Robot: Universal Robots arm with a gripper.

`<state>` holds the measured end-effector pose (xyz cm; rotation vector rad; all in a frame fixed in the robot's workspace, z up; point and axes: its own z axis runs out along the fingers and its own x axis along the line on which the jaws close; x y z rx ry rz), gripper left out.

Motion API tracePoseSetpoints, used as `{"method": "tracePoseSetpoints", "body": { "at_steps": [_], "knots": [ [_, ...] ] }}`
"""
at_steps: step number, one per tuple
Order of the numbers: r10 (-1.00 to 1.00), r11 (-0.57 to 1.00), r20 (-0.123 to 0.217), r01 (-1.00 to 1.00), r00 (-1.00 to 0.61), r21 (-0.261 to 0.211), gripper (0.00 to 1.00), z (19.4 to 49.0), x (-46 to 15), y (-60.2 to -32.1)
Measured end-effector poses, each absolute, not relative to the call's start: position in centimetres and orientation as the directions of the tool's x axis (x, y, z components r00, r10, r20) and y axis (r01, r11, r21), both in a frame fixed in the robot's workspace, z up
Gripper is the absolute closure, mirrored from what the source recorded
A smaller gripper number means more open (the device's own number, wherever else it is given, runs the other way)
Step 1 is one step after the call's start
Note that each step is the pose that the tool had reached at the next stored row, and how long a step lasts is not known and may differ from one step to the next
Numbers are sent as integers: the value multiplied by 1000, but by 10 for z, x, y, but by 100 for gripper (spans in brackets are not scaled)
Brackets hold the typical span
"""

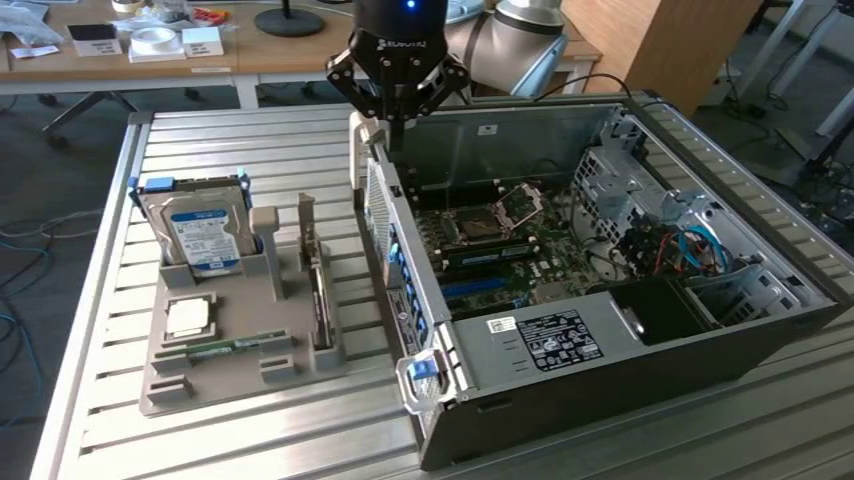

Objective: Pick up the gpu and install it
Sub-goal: 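Reach for the gpu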

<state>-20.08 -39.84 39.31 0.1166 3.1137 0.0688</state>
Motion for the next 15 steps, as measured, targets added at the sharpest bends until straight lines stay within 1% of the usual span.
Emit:
{"method": "tracePoseSetpoints", "body": {
  "at_steps": [15],
  "knots": [
    [75,996,-23,74,-997,45,89,393,-209,-398]
  ]
}}
